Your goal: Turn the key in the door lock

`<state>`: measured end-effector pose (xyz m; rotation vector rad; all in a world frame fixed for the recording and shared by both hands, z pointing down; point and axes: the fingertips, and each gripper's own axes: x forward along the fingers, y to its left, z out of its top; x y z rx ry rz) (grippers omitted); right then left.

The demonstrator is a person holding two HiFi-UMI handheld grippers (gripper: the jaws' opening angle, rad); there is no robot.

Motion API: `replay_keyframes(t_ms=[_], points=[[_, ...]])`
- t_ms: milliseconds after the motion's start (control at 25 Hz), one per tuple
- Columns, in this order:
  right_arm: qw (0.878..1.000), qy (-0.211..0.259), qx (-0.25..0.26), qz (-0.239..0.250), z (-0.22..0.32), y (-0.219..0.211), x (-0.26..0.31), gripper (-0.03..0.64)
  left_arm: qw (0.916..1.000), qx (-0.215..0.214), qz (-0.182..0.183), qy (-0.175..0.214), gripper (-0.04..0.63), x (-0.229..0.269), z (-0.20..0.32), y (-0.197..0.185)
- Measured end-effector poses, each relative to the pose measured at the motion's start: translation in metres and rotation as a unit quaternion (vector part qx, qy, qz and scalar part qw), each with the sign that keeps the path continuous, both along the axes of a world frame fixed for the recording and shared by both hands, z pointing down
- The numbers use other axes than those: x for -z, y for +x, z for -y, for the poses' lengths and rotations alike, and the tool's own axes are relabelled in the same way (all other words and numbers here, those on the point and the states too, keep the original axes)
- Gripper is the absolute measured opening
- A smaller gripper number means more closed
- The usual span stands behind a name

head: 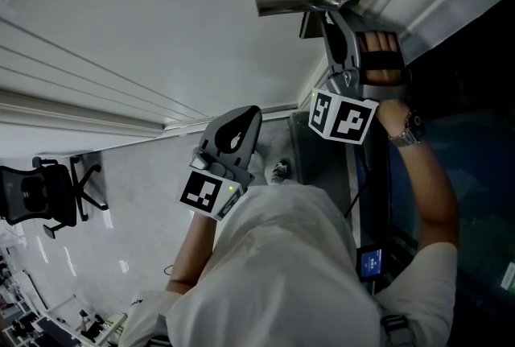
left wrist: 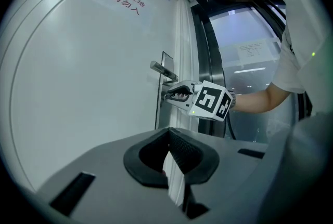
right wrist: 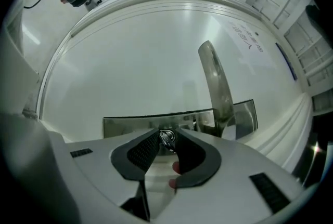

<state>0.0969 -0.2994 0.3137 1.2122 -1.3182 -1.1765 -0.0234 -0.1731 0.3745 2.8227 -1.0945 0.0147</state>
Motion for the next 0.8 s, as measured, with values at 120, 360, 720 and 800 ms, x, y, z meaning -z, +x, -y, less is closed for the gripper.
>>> replay_keyframes(t_ms=[120, 360, 720, 800], points=[[1.000, 0.000, -0.001, -0.008, 0.0004, -0.0007, -0.0007, 0.089, 1.0000, 0.000, 0.000, -0.001, 0.005, 0.0002, 0.0017, -0.0007], [0.999, 0.001, -0.006, 0.045, 0.0011, -0.0015, 0.0008, 0.075, 1.0000, -0.002, 0.002, -0.002, 0.005, -0.0008, 0.0033, 0.0015], [0.988, -0.004, -0.007, 0.155, 0.0011, -0.0009, 0.0060, 0.072, 1.0000, 0.001, -0.001, 0.000, 0.006, 0.0009, 0.0029, -0.0003], [0.983, -0.007, -0.009, 0.185, 0.0013, 0.0000, 0.0072, 0.072, 1.0000, 0.001, -0.001, -0.001, 0.005, 0.0006, 0.0026, -0.0007]])
